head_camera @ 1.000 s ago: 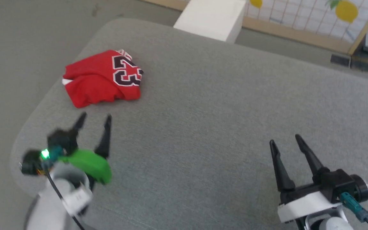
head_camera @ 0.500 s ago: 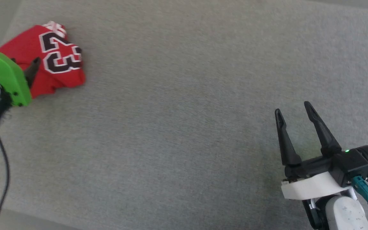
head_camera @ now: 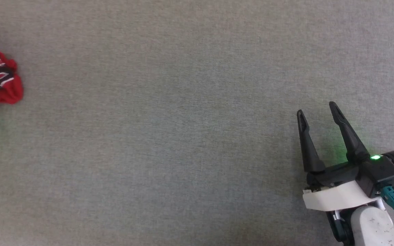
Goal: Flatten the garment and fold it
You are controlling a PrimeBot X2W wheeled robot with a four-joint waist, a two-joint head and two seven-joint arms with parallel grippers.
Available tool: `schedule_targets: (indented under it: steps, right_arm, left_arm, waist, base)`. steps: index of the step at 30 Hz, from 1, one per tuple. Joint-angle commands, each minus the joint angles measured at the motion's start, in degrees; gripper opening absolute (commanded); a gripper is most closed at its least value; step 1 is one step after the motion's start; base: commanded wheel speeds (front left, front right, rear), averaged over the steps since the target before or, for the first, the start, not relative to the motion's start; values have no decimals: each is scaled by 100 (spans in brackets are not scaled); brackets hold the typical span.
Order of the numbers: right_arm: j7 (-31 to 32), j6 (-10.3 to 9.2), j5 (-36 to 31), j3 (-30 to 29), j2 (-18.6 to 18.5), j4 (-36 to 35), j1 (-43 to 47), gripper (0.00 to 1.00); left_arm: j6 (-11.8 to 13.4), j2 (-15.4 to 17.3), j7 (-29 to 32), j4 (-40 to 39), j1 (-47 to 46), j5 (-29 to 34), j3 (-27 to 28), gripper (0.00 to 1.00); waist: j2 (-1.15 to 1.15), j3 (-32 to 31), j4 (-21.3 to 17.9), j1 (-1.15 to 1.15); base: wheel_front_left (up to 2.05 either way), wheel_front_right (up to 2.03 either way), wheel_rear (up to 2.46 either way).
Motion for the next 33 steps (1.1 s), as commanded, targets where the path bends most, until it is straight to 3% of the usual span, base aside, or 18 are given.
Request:
schedule_targets:
  steps: [1, 5, 9, 21, 29, 33]
  right_arm:
    - [-55, -9, 22, -14, -4, 26, -109, 100]
    - [-72, -9, 20, -37, -4, 121, -138, 100]
    - [-88, -9, 32, -20, -4, 257, -126, 100]
    - [-126, -9, 310, 28, -4, 751, 51, 100]
    - [-131, -9, 491, 7, -4, 799, 161, 100]
    - [-131, -9, 547, -79, -4, 777, 211, 100]
  left_arm:
    - [-14, -161, 62, 120, 65, -72, -114, 0]
    - [-14, -129, -42, 166, 58, -187, -166, 0]
    - [-14, -52, -534, 113, -11, -209, -186, 0]
    - [-14, 249, -3362, -984, -389, 118, -727, 0]
    - [-14, -128, -4450, -2307, -436, 411, -1613, 0]
    - [-13, -667, -4530, -2889, -232, 502, -2117, 0]
  waist:
    - [-1, 51, -63, -1]
    - [-1, -113, -9, -1]
    - [-1, -412, 59, -1]
    - [-1, -1567, 138, -1]
    - [-1, -2170, 3, -1]
    - [-1, -2332, -144, -1]
  base:
    - [0, 0, 0]
    - [0, 0, 0]
    - [0, 0, 0]
    - [0, 0, 0]
    - [0, 0, 0]
    - [0, 0, 0]
